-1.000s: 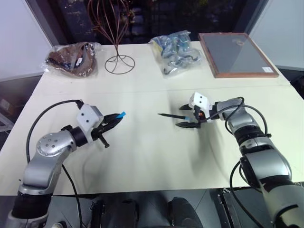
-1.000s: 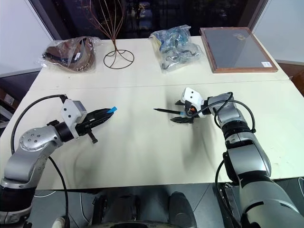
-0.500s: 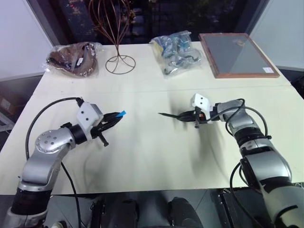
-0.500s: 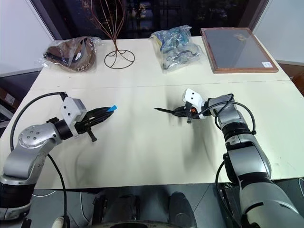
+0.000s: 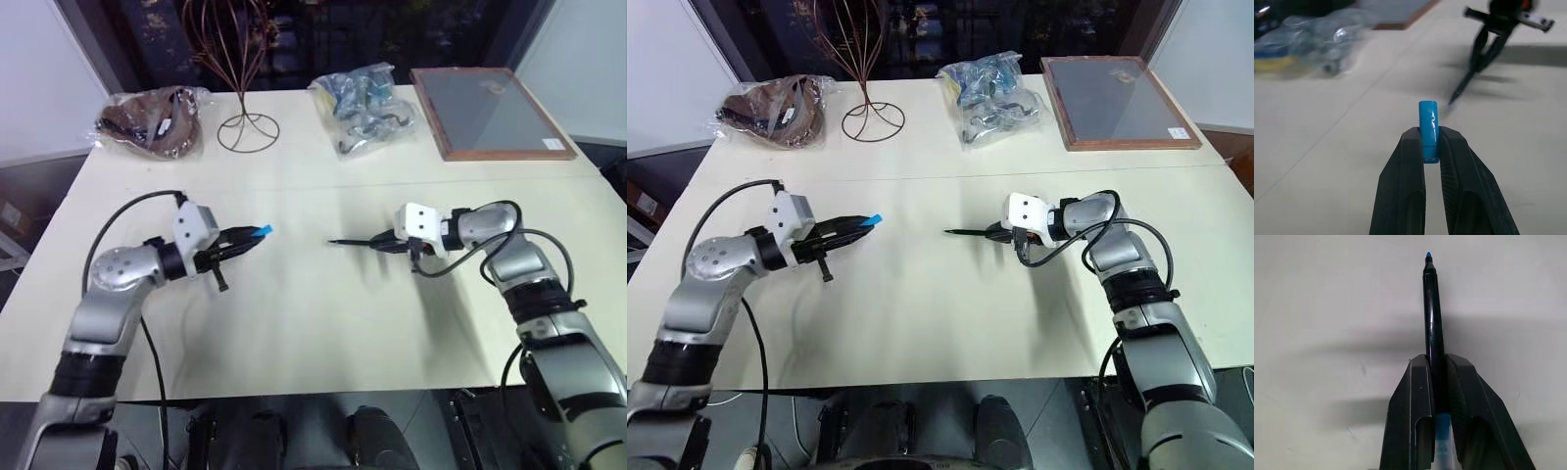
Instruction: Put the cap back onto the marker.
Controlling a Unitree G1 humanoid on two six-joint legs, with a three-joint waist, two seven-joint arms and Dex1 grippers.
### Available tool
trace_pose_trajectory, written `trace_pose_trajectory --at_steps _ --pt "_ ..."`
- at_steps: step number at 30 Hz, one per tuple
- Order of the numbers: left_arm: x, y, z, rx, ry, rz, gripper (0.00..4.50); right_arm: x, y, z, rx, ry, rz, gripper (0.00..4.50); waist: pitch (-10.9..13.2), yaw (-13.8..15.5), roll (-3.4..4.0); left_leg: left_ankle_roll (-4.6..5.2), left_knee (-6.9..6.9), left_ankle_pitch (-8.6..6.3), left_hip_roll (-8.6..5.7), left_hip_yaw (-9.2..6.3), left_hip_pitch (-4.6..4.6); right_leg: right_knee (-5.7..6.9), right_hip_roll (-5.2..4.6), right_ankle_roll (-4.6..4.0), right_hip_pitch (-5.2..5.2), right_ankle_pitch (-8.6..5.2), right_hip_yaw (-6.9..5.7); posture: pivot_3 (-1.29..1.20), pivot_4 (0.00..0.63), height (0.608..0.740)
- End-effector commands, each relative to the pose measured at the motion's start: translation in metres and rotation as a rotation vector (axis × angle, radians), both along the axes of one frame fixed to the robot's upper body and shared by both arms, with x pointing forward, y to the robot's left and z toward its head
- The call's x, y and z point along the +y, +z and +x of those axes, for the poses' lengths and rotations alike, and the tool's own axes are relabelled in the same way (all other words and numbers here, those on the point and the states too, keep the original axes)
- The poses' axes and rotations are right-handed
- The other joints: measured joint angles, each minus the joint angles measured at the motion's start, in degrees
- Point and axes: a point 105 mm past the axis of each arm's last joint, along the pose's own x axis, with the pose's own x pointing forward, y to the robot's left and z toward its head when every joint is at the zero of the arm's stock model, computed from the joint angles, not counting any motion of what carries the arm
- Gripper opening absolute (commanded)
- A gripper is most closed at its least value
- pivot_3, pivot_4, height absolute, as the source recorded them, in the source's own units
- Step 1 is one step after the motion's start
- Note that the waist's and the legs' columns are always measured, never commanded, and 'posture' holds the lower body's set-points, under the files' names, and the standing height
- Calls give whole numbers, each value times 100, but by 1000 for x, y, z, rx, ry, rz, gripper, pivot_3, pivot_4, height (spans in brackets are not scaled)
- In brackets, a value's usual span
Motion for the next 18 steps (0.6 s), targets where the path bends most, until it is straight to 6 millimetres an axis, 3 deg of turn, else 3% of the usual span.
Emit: trace_pose_trajectory --at_steps 1,8,18 --pt "-3 -3 2 -50 -71 58 0 12 26 -6 -89 44 20 24 0 -3 0 0 1 0 0 0 0 0 1 0 0 0 0 0 150 740" --pt "-5 -22 10 -131 -165 215 0 27 38 -16 -131 90 1 24 0 9 0 0 3 0 -3 -2 -1 2 0 0 -1 0 -4 0 150 740" --pt "-16 -22 15 -206 -194 218 0 37 33 -24 -123 120 -11 24 0 -5 0 0 5 0 -3 -8 -1 6 -3 0 -6 0 -4 0 150 740"
